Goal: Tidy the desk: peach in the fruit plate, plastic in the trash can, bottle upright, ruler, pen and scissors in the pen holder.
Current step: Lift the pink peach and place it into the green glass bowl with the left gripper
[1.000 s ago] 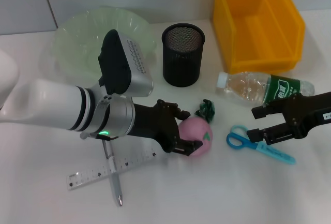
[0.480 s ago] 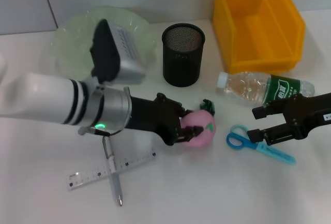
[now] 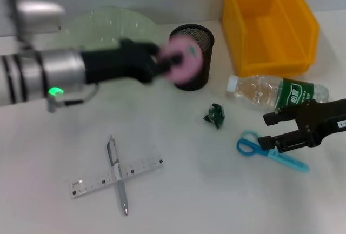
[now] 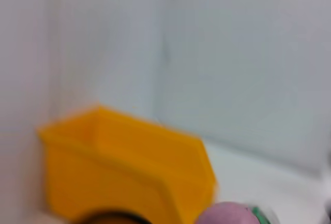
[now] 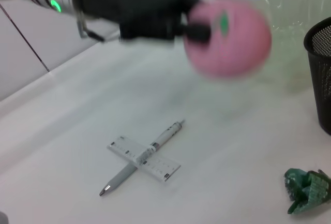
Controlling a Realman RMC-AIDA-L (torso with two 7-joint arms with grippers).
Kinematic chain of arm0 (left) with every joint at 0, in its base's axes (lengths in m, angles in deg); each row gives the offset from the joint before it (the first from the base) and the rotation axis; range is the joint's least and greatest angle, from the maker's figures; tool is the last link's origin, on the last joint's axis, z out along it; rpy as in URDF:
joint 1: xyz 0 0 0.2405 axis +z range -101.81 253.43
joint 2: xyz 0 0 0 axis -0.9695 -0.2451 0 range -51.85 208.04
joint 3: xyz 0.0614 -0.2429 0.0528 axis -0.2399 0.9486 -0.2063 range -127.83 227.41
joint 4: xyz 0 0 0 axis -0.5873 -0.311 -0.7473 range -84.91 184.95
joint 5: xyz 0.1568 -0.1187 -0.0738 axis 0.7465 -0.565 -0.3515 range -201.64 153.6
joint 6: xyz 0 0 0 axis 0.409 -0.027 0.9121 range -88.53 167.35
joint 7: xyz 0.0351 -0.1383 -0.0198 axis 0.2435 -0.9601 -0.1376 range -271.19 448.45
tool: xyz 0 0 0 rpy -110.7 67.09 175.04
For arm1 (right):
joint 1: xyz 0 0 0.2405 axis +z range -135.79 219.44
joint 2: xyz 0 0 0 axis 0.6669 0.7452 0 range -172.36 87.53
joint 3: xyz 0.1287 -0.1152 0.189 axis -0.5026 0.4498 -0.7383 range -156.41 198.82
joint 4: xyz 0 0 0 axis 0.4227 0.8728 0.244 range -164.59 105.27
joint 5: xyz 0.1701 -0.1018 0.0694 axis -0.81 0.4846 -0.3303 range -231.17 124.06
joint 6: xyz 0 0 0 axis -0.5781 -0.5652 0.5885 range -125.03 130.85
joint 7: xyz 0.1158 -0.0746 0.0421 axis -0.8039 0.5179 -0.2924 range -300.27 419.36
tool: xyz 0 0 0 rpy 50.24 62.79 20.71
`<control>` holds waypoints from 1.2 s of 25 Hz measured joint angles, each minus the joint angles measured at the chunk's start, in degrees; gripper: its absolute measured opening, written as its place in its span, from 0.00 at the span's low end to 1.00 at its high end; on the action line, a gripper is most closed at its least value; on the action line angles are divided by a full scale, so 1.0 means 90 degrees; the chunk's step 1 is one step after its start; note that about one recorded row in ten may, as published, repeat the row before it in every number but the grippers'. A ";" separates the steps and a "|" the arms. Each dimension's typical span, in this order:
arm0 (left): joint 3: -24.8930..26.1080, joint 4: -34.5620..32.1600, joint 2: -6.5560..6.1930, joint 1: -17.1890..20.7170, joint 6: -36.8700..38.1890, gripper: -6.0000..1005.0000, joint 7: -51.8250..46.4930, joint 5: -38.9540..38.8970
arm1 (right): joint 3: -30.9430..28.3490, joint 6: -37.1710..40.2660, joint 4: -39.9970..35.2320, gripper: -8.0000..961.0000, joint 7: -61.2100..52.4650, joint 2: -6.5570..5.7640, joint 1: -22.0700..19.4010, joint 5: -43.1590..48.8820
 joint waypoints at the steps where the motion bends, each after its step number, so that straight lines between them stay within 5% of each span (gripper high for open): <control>1: 0.0224 0.0045 0.0000 0.0120 0.0021 0.32 0.0206 -0.0374 | 0.0000 -0.0012 -0.0001 0.85 0.0002 0.0002 -0.0002 0.0000; 9: 0.0895 0.1444 0.0013 0.0381 -0.0055 0.26 0.2663 -0.3086 | -0.0010 -0.0047 -0.0002 0.85 0.0088 0.0026 -0.0021 0.0000; 17: 0.0829 0.3366 0.0060 -0.0397 -0.0835 0.19 0.5972 -0.4896 | 0.0011 -0.0046 -0.0002 0.85 0.0097 0.0037 -0.0014 -0.0006; 30: 0.0345 0.3539 0.0059 -0.0642 -0.2059 0.10 0.5990 -0.4939 | 0.0005 -0.0077 0.0035 0.85 0.0168 0.0057 0.0028 0.0000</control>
